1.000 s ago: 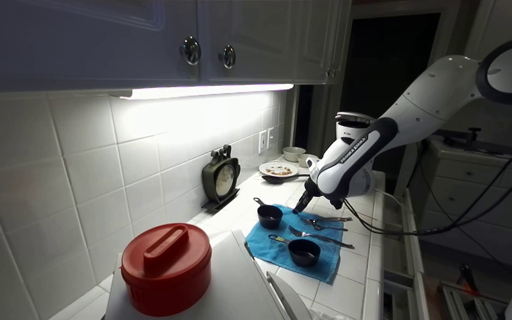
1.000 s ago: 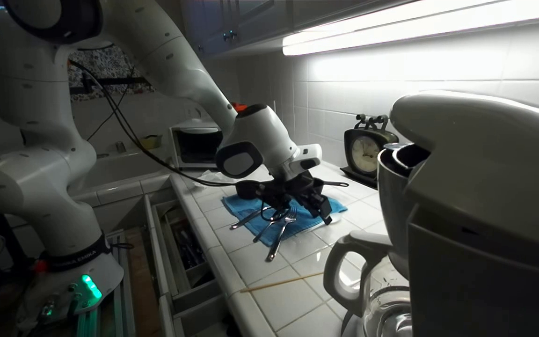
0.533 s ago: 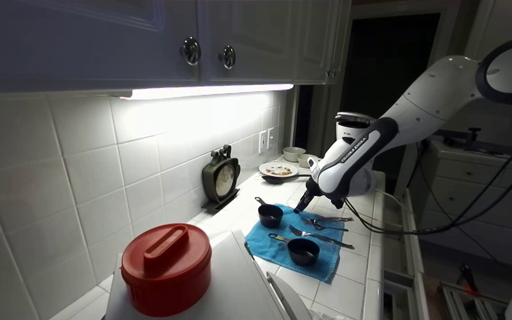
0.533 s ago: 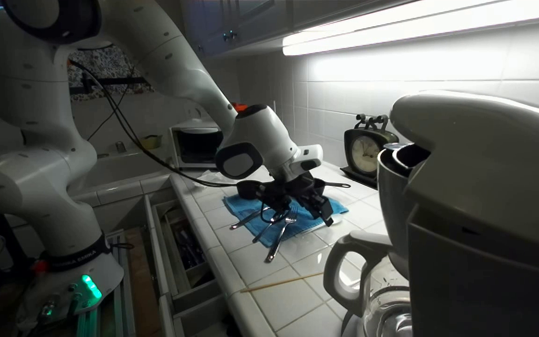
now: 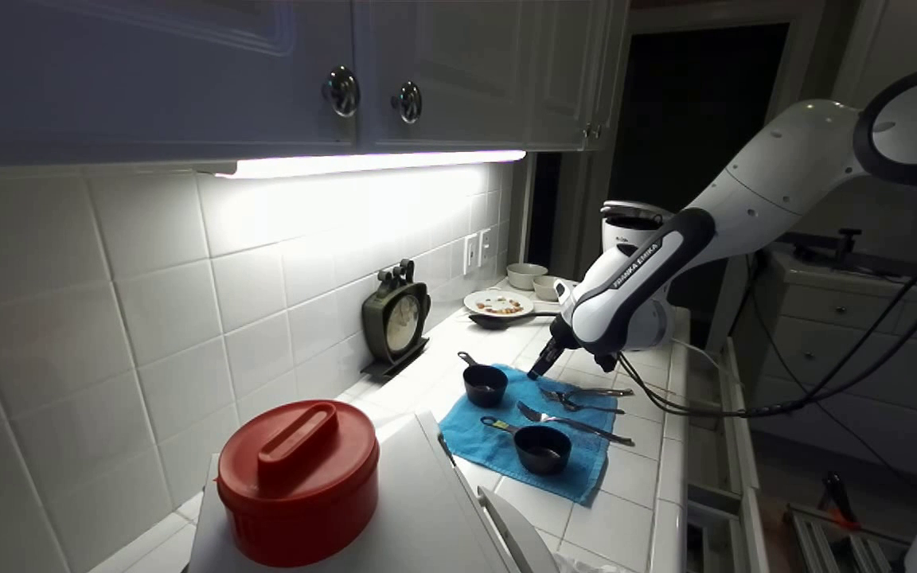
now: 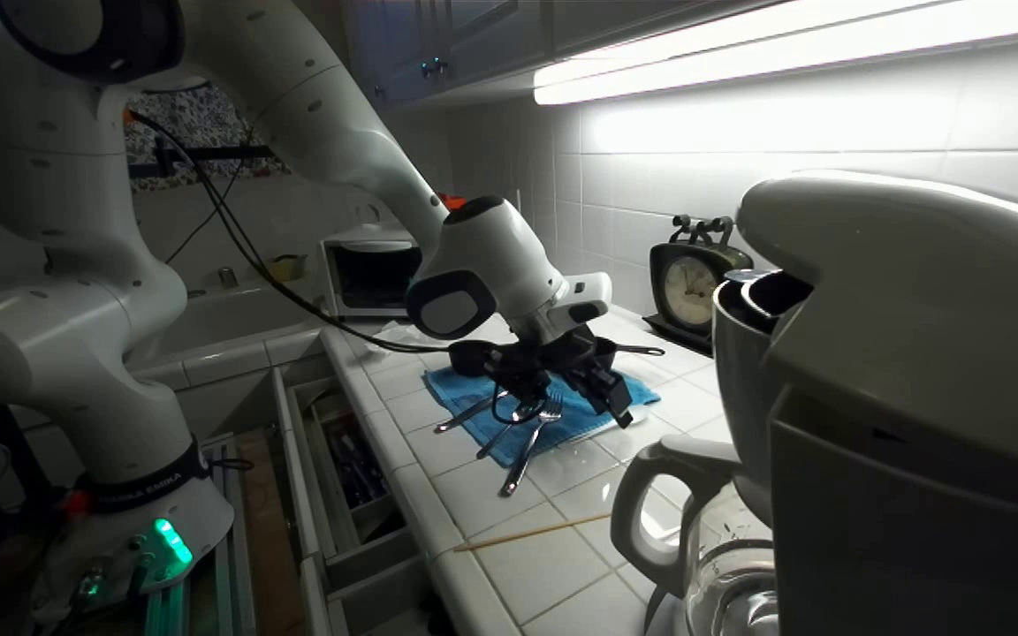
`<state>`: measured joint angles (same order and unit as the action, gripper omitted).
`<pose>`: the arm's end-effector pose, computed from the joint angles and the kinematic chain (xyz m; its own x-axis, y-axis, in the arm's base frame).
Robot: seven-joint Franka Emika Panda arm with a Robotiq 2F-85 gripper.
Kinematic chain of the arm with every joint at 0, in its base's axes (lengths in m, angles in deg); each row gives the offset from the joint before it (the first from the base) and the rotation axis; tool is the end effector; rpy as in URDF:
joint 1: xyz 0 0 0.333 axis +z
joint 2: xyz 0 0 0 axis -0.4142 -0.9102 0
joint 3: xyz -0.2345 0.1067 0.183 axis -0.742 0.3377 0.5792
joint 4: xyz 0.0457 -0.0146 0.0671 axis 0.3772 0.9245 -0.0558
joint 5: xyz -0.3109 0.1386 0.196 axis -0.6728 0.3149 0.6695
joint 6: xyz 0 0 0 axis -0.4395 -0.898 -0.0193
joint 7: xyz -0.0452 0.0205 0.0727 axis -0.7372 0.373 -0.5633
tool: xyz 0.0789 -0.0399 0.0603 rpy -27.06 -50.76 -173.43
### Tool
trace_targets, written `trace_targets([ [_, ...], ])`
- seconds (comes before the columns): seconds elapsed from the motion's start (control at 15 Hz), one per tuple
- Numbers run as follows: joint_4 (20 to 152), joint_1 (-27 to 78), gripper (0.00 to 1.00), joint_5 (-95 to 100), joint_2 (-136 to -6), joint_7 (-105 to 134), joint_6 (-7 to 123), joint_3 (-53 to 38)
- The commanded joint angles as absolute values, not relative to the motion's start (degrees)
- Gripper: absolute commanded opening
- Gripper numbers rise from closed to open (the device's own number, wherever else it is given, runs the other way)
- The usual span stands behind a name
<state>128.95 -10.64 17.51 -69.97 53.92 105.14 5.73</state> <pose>0.4887 -0.2538 0.2730 0.8748 -0.0093 0.4843 -0.1012 -0.9813 0.1639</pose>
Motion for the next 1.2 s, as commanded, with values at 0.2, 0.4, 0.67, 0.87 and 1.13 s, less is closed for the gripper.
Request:
trace_targets([
  [0.2, 130.0, -13.5, 0.48, 18.5, -69.7, 54.1, 106.4, 8.2],
  [0.4, 130.3, -13.9, 0.42, 18.4, -69.8, 53.9, 106.5, 8.2],
  [0.67, 130.3, -13.9, 0.31, 18.3, -70.1, 53.6, 106.4, 8.3],
  [0.87, 130.3, -13.8, 0.34, 18.3, -70.1, 53.3, 106.5, 8.1],
  [1.13, 130.2, -13.9, 0.3, 18.4, -70.1, 53.0, 106.4, 8.5],
])
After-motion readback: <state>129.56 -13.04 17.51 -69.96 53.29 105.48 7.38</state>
